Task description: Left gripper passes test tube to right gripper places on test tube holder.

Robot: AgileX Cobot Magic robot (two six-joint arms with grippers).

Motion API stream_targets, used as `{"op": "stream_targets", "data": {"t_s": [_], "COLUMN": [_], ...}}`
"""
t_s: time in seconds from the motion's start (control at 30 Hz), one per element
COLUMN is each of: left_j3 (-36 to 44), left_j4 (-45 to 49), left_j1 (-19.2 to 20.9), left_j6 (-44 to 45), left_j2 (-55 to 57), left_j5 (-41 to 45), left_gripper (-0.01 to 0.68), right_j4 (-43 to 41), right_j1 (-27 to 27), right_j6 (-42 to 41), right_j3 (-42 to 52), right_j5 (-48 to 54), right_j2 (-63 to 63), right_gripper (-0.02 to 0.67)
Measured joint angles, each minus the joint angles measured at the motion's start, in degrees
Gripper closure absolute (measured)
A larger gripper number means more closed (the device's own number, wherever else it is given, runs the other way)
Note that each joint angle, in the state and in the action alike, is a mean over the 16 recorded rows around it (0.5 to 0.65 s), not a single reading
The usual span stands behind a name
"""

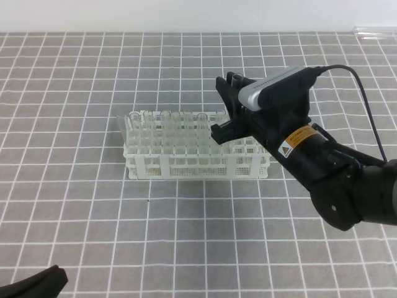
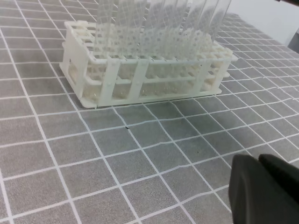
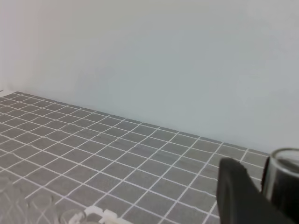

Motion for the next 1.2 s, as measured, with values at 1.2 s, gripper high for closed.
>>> {"op": "stream_targets", "data": {"t_s": [1.2], "left_j3": [-0.05], "left_j4": [-0.02], "left_j1": [0.0], "left_j6": [-0.09], "left_j2": [0.0], "left_j5": [0.01], "left_gripper": [0.673], "right_j4": [0.0], "right_j1": [0.0], "right_j6": [-0.14], "right_j3": [-1.04], "right_j5": [-1.48], "right_j2": [1.31], "right_gripper": [0.56]}}
